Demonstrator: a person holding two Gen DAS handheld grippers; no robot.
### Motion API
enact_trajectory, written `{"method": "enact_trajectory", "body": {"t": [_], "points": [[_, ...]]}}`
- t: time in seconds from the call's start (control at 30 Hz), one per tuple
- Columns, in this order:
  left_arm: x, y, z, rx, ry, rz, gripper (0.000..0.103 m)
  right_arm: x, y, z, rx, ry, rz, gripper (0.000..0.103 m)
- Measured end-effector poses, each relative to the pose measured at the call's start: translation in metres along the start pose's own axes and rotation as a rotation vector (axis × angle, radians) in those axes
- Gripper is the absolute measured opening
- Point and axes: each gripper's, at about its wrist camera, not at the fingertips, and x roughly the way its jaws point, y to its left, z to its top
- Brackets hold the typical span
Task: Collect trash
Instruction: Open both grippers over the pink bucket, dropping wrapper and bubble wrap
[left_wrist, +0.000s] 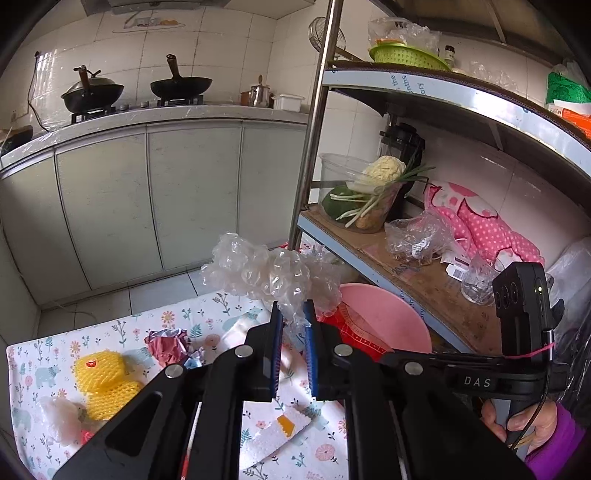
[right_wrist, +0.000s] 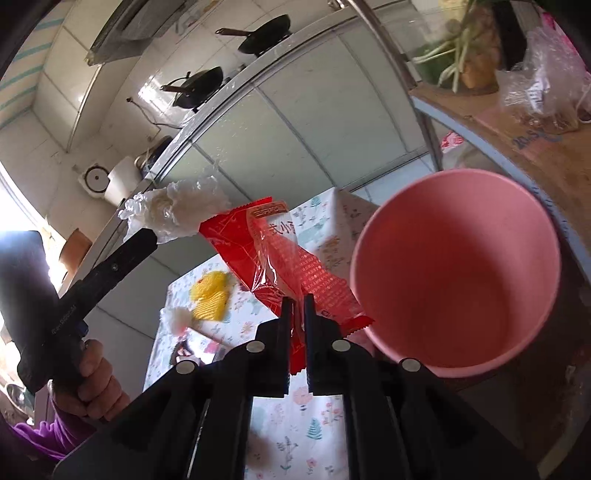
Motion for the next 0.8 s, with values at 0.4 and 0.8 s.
{"method": "enact_trajectory", "body": {"t": [0.4,0.8], "points": [[0.061,-0.042,-0.013,0.058,0.116,-0.028,0.010,-0.004,-0.042,-0.002,0.044,-0.033,-0.333,0.007],[0.117,-0.074,-0.046,0.085,0.287,-0.034,0.010,0.012,-0.067,-0.006,0.038,0.008,-0.517,0.007]]}}
